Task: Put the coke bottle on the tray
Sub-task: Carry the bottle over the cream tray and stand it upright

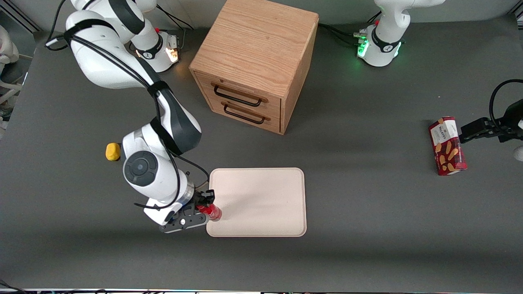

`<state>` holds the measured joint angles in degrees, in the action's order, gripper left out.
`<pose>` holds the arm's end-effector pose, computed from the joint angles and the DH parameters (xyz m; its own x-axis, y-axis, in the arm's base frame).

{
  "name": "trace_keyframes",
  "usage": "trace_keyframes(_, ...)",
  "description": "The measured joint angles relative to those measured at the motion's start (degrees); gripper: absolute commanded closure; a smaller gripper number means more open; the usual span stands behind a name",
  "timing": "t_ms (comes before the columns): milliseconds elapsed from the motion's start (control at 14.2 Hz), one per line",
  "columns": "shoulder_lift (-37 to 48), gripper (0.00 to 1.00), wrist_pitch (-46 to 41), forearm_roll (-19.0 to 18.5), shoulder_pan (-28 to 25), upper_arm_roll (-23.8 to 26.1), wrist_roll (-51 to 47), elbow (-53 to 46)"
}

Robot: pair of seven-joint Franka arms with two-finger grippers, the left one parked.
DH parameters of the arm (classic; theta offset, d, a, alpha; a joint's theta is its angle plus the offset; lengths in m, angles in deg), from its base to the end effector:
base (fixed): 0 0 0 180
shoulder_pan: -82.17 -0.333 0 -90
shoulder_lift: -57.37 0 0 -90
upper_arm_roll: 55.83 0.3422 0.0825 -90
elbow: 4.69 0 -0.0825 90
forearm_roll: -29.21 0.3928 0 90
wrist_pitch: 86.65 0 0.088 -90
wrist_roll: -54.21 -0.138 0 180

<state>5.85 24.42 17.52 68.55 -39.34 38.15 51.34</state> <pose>0.7523 0.3161 0.3237 0.9784 0.1917 0.0778 0.1960 -0.9793 -0.0516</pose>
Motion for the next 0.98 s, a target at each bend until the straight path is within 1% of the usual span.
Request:
trace_keyframes(141, -0.74, 1.0, 0.33, -0.01, -0.24, 0.01, -0.33, -0.01)
trace_keyframes(211, -0.9, 0.88, 0.33, -0.01, -0.32, 0.01, -0.77, -0.01)
trace_keyframes(281, -1.0, 0.01, 0.35, -0.01, -0.36, 0.03, -1.01, -0.01)
trace_keyframes(984, -1.49, 0.0, 2.82, -0.51, -0.48, 0.22, -2.34, 0.27)
